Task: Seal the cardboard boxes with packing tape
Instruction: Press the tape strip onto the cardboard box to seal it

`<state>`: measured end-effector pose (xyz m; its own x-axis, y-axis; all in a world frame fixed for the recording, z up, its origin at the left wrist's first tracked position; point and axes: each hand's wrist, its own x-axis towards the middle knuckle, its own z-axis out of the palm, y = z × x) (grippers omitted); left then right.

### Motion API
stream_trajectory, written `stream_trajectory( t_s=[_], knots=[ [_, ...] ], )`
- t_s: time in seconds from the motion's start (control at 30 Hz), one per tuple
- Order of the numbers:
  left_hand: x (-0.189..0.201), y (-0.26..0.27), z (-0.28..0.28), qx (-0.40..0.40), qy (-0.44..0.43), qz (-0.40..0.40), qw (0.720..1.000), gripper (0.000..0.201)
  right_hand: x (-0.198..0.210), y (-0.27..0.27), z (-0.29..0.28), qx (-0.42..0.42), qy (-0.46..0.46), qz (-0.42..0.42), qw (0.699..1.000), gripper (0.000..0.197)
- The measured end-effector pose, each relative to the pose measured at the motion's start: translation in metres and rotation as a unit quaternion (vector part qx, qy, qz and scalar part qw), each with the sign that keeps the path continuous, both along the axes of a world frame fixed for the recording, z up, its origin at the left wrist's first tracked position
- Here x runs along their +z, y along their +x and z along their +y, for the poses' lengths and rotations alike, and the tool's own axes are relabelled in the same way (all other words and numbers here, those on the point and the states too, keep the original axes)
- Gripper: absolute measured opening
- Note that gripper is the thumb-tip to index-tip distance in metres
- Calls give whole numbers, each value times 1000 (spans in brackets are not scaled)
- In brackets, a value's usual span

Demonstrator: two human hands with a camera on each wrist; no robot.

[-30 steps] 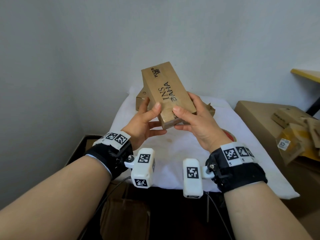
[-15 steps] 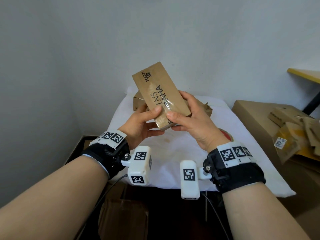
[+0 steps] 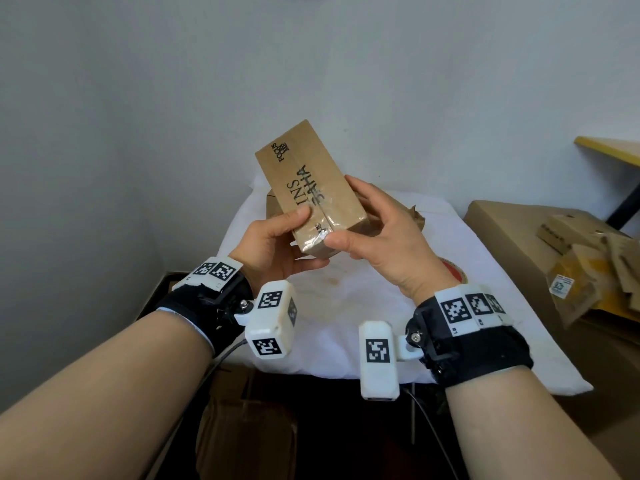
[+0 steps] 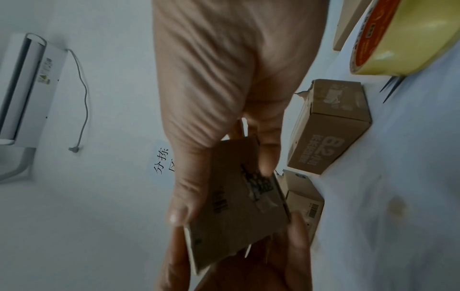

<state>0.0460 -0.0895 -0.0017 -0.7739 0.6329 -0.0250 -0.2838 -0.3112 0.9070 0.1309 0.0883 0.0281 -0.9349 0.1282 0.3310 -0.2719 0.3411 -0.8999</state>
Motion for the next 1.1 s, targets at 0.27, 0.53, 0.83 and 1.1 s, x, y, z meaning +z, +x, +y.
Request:
stream_trajectory(
  t_s=[0.27,0.53,0.83,1.1],
  knots=[
    [9,4,3,5,-35,-29,999,34,1,-1,-2,-53,55,3,997,52],
    [11,6,4,-79,-115,-86,987,83,7,9,-10,-69,70,-37,995,59],
    [1,-5,-4,-126,-254,-131,950,134,15,14,-7,-82,116,-165,976,35],
    [-4,-11,-2,-111,-293,-130,941,109,18,13,-6,-109,138,-190,966,51]
  ],
)
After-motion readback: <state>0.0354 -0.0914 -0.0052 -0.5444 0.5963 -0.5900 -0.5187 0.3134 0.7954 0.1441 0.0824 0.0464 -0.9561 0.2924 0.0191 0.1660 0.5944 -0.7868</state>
